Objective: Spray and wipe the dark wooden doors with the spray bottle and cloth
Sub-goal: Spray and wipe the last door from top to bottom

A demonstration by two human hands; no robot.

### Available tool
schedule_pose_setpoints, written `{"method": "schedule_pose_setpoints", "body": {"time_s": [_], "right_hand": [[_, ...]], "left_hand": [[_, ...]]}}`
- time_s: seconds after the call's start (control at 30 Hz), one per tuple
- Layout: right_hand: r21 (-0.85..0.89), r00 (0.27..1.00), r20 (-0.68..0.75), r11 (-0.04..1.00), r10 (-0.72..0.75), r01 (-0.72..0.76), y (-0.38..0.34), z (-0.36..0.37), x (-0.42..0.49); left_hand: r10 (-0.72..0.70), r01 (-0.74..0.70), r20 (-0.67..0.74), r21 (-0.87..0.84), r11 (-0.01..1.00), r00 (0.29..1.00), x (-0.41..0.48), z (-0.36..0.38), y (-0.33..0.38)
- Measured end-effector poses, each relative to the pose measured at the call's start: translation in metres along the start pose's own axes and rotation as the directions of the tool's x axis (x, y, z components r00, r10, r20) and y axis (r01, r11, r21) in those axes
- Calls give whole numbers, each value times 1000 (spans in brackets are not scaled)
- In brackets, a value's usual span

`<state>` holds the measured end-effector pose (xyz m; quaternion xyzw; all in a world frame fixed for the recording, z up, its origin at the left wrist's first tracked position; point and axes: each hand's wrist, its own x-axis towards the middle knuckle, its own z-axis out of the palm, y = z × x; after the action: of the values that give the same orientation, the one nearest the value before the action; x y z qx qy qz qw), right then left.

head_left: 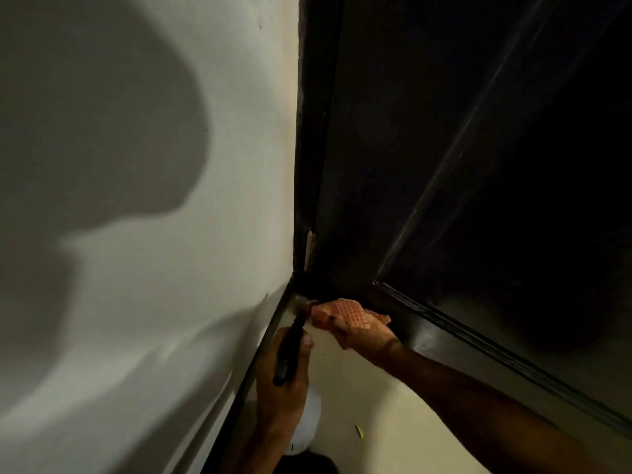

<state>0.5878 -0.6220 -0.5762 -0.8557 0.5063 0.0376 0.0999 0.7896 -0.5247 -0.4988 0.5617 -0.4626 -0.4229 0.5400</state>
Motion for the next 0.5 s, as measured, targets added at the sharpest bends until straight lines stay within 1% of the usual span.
{"method": "schedule_pose_setpoints", "body": {"time_s": [0.07, 0.1, 0.13, 0.17, 0.2, 0.23, 0.27, 0.33, 0.37, 0.4, 0.43, 0.47, 0.5], "right_hand": [[-92, 999, 28, 995, -29, 32, 12, -7, -19], [-110, 998, 45, 993, -36, 41, 15, -15, -27], [-73, 995, 80, 995, -64, 70, 15, -21, -30], [-103, 994, 50, 990, -93, 98, 11, -42, -36], [-230, 992, -15, 966, -123, 116, 12, -54, -40], [-400, 985, -68, 909, -157, 118, 11, -75, -44], [-521, 968, -145, 848, -204, 100, 12, -95, -46], [-617, 951, -189, 783, -246, 81, 10, -121, -52], [-629, 955, -177, 774, -240, 78, 3, -134, -57], [-672, 957, -129, 732, -260, 108, -1, -133, -63], [-689, 966, -63, 711, -252, 141, -6, -130, -67], [-723, 979, 12, 675, -202, 148, -10, -129, -70], [-727, 986, -4, 678, -167, 112, -11, -134, -71]], "left_hand": [[-8, 8, -2, -1, 1000, 1000, -1, -2, -4], [-5, 5, 2, 6, 1000, 1000, -1, -3, -3], [-3, 3, 6, 21, 1000, 1000, -2, -2, 2], [-7, 7, 13, 16, 1000, 1000, -2, 0, 9], [-24, 24, 29, 2, 1000, 999, -2, 2, 14], [-19, 19, 56, -12, 1000, 998, -2, 5, 24], [4, -3, 76, -9, 1000, 997, -2, 7, 30], [67, -66, 83, -16, 998, 994, -1, 12, 37], [95, -93, 81, -24, 995, 992, -1, 16, 41], [111, -109, 78, -36, 993, 991, -2, 21, 45], [127, -123, 82, -47, 991, 989, -2, 25, 50], [144, -140, 82, -61, 988, 986, -2, 29, 56], [154, -147, 90, -81, 986, 984, -2, 32, 66]]}}
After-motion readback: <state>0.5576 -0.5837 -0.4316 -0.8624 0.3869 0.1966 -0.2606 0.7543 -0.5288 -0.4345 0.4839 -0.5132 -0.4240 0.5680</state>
